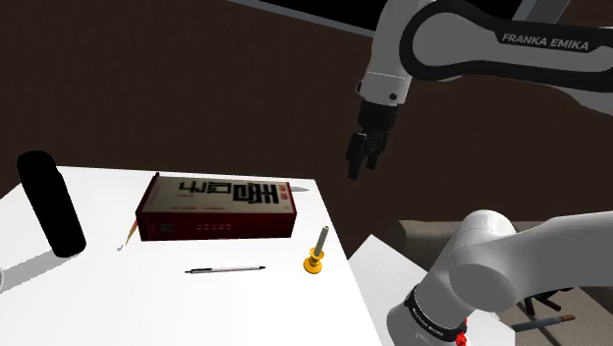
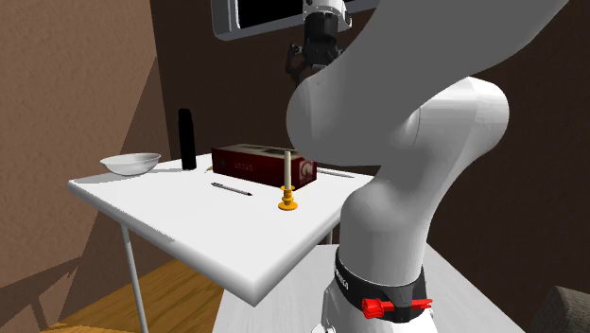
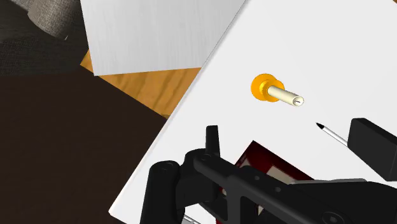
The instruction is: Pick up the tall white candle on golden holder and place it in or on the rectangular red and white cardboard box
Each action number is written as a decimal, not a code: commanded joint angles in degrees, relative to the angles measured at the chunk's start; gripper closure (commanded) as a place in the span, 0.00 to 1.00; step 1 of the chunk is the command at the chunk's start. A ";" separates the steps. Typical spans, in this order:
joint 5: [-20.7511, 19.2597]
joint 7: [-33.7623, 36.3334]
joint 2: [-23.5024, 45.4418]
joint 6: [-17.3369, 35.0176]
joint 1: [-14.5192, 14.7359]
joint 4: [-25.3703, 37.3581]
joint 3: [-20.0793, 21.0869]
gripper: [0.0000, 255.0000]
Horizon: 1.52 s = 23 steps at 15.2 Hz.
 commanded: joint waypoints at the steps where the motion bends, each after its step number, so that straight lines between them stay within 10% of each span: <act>1: 0.00 0.00 0.00 0.00 0.00 0.00 0.00 0.00; 11: 4.53 8.42 5.80 19.49 3.46 -12.19 10.24 0.00; 23: 5.64 8.77 8.36 27.25 4.00 -17.33 11.76 0.00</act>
